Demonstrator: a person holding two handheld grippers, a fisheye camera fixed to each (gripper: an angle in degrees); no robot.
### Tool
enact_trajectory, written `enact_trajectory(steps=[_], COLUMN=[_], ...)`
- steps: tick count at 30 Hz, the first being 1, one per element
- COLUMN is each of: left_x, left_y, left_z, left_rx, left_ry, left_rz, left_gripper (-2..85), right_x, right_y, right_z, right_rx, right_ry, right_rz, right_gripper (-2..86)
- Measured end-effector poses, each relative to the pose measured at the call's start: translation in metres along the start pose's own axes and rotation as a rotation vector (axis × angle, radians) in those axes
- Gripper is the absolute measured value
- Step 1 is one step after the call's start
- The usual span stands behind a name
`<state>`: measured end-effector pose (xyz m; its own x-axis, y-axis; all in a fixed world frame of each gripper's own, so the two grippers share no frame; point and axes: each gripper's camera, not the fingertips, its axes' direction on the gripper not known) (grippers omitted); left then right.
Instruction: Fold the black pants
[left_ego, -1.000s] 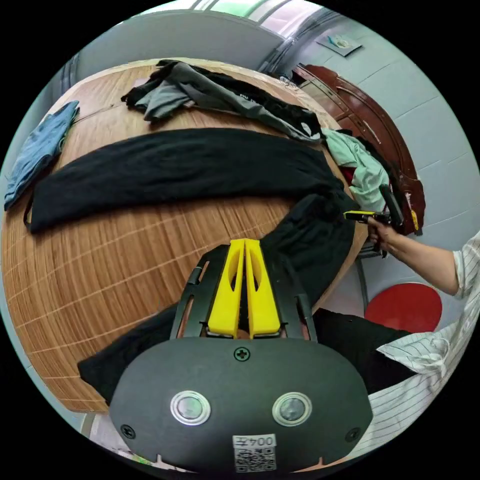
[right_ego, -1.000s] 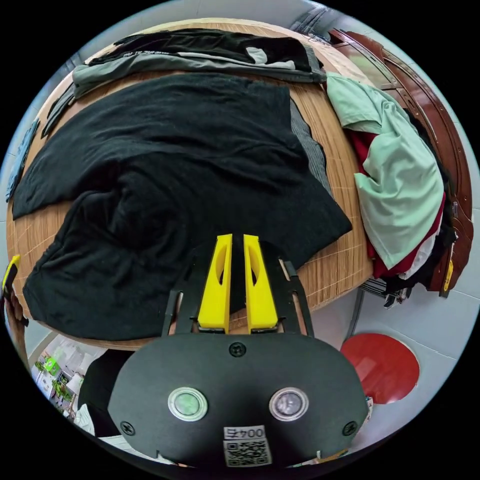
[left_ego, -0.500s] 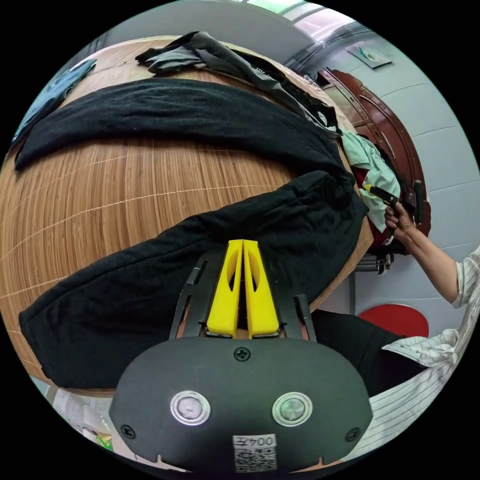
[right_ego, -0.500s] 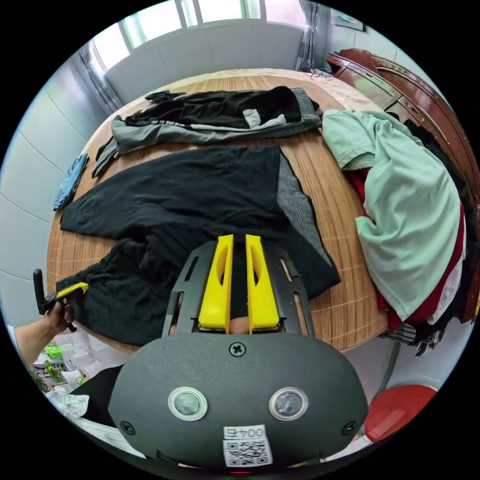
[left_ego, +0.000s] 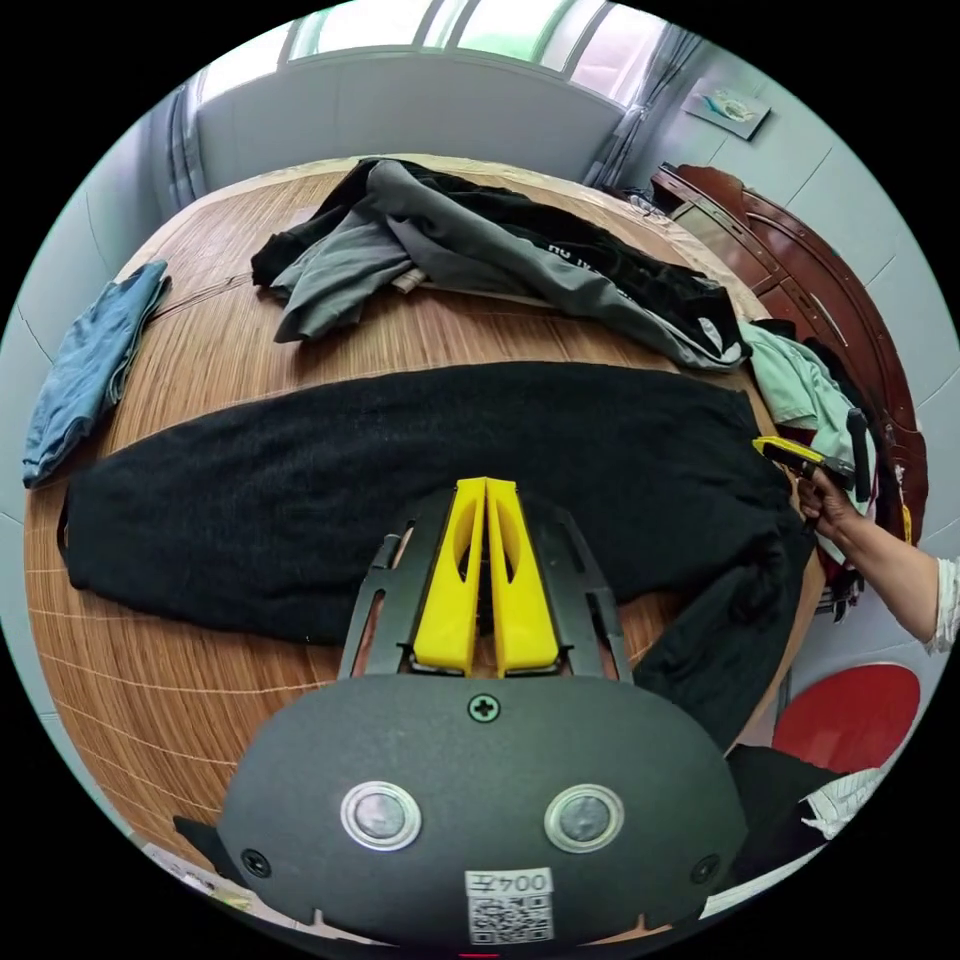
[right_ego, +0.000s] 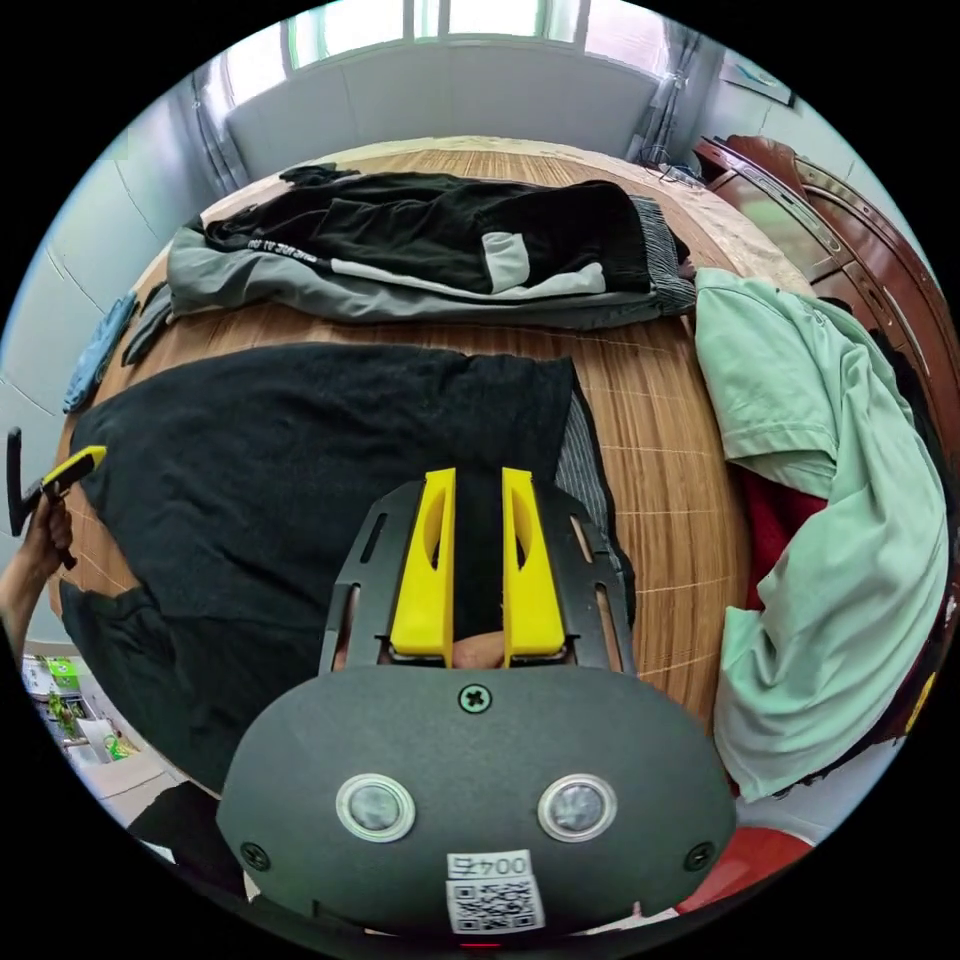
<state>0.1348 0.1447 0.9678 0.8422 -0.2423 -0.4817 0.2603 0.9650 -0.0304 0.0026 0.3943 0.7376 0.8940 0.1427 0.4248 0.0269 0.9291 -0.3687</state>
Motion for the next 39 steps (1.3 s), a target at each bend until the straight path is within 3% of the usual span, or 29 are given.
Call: enact_trajectory(steps=[8,13,20,27,33,39], left_x=[0.028,0.031,-0.031,-0.086,-0.113,-0.144], left_y=[-0.012,0.005,0.156,0.306,0.339,0.364], left_z=[0.008,-0.040,-0.146,-0.198,-0.189,-0.187], left_rx=[0.048,0.087,0.054,-0.035,-0.042,-0.019], left_ry=[0.051,0.153,-0.002,-0.192,-0.170,-0.122], left_rz=[0.000,0.020,-0.202,-0.467,-0.467,-0.488], left_gripper=[0.0,0.0,0.1,0.0,0.0,0.0], right_x=[0.048,0.047,-0.031,-0.127,-0.179,-0.261], right_y=[-0.035,-0.020,0.078,0.092,0.079,0.075], right_z=[0.005,-0.043,-0.079,-0.085,-0.077,-0.069], right_rx=[0.015,0.094,-0.013,-0.007,0.015,-0.005], right_ry=[0.039,-0.029,-0.248,-0.446,-0.475,-0.495], right_rz=[-0.030,-0.019,-0.106,-0.183,-0.214,-0.511], right_gripper=[8.6,8.2,7.9,8.3,8.1,7.9])
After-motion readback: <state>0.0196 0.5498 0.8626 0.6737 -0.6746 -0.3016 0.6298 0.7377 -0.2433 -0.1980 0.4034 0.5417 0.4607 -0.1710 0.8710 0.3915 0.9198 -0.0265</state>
